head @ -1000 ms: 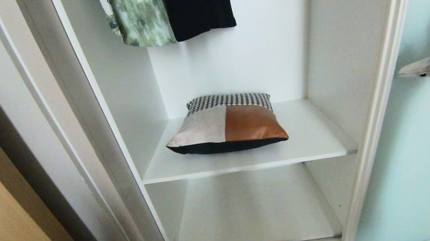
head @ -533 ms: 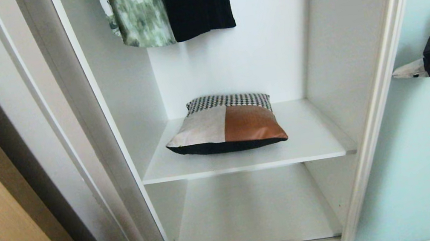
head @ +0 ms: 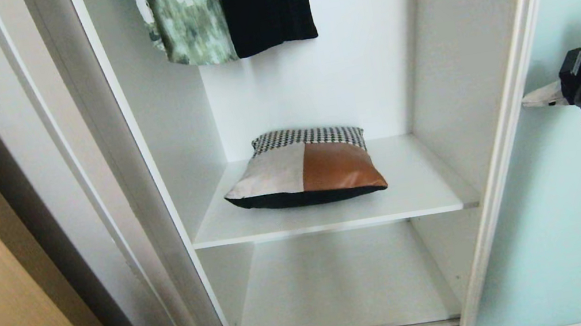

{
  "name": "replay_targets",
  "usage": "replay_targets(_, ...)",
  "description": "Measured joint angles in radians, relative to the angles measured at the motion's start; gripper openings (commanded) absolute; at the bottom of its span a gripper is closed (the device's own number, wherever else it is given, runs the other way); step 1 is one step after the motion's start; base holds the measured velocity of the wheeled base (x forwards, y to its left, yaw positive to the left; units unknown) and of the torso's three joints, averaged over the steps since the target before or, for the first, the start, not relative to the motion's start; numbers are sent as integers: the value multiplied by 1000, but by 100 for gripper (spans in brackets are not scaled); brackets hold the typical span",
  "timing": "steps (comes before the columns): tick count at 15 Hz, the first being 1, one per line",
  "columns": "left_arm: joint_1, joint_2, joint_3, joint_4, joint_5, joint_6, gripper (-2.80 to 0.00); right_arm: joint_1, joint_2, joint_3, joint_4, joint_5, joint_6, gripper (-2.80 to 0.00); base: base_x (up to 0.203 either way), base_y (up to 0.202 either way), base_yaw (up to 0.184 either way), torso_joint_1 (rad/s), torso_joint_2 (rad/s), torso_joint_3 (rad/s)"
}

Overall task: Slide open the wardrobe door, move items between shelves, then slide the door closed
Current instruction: Close the door

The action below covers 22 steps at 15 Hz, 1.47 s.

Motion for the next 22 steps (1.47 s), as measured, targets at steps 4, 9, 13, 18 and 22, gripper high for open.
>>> replay_targets(4, 0, 0, 0, 0, 0, 0, -280, 98, -17, 18, 0, -45, 0, -280, 0, 0, 0, 0, 0, 0)
replay_targets(9, 0, 0, 0, 0, 0, 0, -280, 342, -59, 49, 8, -145, -1, -280, 0, 0, 0, 0, 0, 0)
replay_targets(13, 0, 0, 0, 0, 0, 0, -280, 527, -161, 89, 12, -192, -2, -280, 0, 0, 0, 0, 0, 0)
replay_targets(18, 0, 0, 0, 0, 0, 0, -280, 515, -393, 205, 29, -170, -1, -280, 0, 0, 0, 0, 0, 0)
replay_targets(22, 0, 0, 0, 0, 0, 0, -280, 276, -573, 299, 51, -163, -4, -280, 0, 0, 0, 0, 0, 0)
